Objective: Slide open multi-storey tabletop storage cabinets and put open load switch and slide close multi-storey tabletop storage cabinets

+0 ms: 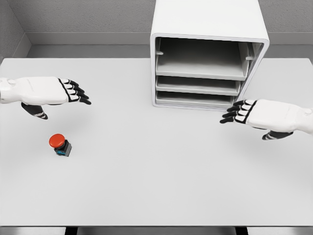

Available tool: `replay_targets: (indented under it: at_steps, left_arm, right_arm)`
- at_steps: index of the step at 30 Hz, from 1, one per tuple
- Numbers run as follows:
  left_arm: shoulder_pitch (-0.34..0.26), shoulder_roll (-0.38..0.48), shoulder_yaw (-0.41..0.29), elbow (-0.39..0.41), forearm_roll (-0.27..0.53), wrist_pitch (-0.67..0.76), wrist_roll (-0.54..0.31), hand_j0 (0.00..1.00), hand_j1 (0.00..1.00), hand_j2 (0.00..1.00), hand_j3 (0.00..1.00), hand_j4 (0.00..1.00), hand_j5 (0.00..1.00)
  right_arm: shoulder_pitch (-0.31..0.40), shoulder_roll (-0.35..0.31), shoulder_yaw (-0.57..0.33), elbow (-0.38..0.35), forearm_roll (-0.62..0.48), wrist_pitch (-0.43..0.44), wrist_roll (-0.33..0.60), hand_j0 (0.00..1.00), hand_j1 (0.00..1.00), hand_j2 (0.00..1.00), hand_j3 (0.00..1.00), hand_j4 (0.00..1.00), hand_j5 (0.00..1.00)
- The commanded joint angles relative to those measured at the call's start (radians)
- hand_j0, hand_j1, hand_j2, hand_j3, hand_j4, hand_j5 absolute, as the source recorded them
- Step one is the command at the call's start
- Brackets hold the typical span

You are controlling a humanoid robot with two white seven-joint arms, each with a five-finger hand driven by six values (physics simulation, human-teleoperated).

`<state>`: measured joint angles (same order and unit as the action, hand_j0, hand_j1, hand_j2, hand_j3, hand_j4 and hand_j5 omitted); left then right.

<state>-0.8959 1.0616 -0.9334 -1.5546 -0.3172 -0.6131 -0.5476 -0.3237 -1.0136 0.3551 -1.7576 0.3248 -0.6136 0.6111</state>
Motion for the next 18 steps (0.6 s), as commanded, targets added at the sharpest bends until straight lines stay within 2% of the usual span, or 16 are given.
replay_targets:
  at_steps: [1, 4, 6, 9, 13, 15, 18]
  left_arm:
    - [0.000, 0.003, -0.001, -0.001, 0.003, 0.002, -0.002, 1.00, 1.00, 1.00, 1.00, 1.00, 1.00]
    - [0.003, 0.015, -0.001, -0.001, 0.001, 0.002, -0.008, 1.00, 1.00, 1.00, 1.00, 1.00, 1.00]
    - [0.021, 0.080, -0.001, 0.001, -0.002, 0.002, -0.008, 1.00, 1.00, 1.00, 1.00, 1.00, 1.00]
    - [0.061, 0.098, -0.002, -0.002, -0.002, 0.002, -0.009, 1.00, 1.00, 1.00, 1.00, 1.00, 1.00]
    - [0.089, 0.097, -0.005, -0.019, 0.000, 0.002, -0.008, 1.00, 1.00, 1.00, 1.00, 1.00, 1.00]
    - [0.109, 0.097, -0.007, -0.045, 0.000, 0.002, -0.009, 1.00, 1.00, 1.00, 1.00, 1.00, 1.00]
    - [0.133, 0.094, -0.008, -0.058, -0.002, 0.002, -0.023, 1.00, 1.00, 1.00, 1.00, 1.00, 1.00]
  right_arm:
    - [0.000, 0.000, 0.008, -0.003, -0.006, 0.003, 0.000, 1.00, 1.00, 1.00, 1.00, 1.00, 1.00]
    - [0.000, 0.000, 0.015, -0.002, -0.009, 0.003, 0.000, 1.00, 1.00, 1.00, 1.00, 1.00, 1.00]
    - [-0.021, 0.004, 0.028, -0.003, -0.010, 0.003, 0.000, 1.00, 1.00, 1.00, 1.00, 1.00, 1.00]
    - [-0.166, 0.046, 0.171, -0.002, -0.010, 0.003, 0.000, 1.00, 1.00, 1.00, 1.00, 1.00, 1.00]
    - [-0.296, 0.118, 0.280, -0.002, -0.012, 0.003, 0.000, 1.00, 1.00, 1.00, 1.00, 1.00, 1.00]
    - [-0.341, 0.142, 0.301, -0.002, -0.029, 0.003, 0.000, 1.00, 1.00, 1.00, 1.00, 1.00, 1.00]
    - [-0.365, 0.156, 0.301, -0.002, -0.084, 0.003, 0.000, 1.00, 1.00, 1.00, 1.00, 1.00, 1.00]
